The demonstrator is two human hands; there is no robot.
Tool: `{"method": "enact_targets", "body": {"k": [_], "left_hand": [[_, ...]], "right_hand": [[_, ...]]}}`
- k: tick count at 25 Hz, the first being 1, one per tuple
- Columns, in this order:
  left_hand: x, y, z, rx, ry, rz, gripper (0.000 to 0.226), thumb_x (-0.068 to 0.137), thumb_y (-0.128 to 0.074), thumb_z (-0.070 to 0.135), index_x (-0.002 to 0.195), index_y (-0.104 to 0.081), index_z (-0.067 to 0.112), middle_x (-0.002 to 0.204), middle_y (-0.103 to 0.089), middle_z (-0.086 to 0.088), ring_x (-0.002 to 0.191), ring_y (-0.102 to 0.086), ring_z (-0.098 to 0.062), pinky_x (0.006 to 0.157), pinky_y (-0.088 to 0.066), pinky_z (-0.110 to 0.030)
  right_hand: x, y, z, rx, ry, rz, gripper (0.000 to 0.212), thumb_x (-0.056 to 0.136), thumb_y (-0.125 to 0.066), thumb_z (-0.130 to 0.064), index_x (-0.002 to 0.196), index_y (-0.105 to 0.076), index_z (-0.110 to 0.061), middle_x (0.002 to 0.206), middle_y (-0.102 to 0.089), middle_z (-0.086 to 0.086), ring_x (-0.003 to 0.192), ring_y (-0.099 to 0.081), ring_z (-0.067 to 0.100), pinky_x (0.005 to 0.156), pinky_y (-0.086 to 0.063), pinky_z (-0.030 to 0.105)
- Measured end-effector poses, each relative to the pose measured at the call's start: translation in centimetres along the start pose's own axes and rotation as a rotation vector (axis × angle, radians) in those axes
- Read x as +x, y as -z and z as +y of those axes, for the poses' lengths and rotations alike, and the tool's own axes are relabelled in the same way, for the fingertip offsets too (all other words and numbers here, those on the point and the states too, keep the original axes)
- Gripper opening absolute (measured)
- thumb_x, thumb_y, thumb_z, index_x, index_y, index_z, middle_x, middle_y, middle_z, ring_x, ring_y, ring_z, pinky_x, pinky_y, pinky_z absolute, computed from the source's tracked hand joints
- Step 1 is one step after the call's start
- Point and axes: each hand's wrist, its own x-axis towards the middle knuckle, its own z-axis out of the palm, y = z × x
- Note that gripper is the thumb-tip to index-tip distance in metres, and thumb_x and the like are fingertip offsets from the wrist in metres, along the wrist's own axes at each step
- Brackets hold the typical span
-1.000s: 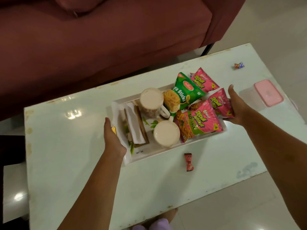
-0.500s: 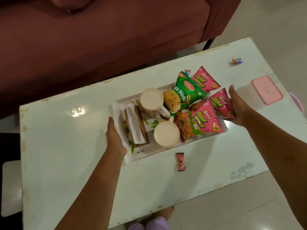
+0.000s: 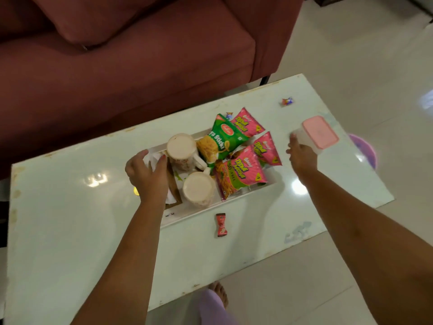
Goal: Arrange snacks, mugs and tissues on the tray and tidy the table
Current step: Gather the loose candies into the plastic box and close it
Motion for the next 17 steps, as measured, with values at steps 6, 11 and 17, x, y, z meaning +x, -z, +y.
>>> {"method": "enact_targets", "body": {"k": [6,11,17], "left_hand": [[-12.5,-3.0,4.4,-0.020,-0.386,-0.180,0.028,0.079,-0.066,0.003,0.104,-0.060,0.015,0.111,-0.046,0.002,0.104,-0.054,-0.007,0.089,-0.046,-0.023],[-19.1,-8.3,4.3,-0.015,-0.266,-0.515,0.030,0.082,-0.062,0.001,0.109,-0.057,0.014,0.113,-0.052,-0.004,0.094,-0.054,-0.018,0.083,-0.047,-0.025],[-18.4,-18.0,5.5,-0.001,-0.003,-0.686,0.036,0.086,-0.056,0.000,0.119,-0.052,0.016,0.106,-0.057,-0.001,0.076,-0.052,-0.002,0.058,-0.043,-0.005]], "right_hand": [[-4.7,6.5,6.2,-0.432,0.088,-0.161,0.035,0.088,-0.057,-0.035,0.116,-0.065,-0.015,0.124,-0.063,0.006,0.114,-0.058,0.027,0.100,-0.046,0.038],[-3.5,10.6,7.1,-0.514,0.119,-0.153,0.026,0.086,-0.055,-0.019,0.107,-0.068,-0.012,0.117,-0.067,0.008,0.109,-0.060,0.026,0.094,-0.046,0.033],[5.2,9.8,4.3,-0.622,0.294,-0.030,0.048,0.088,-0.055,-0.028,0.134,-0.044,-0.021,0.139,-0.044,0.009,0.126,-0.041,0.033,0.098,-0.041,0.045]]}}
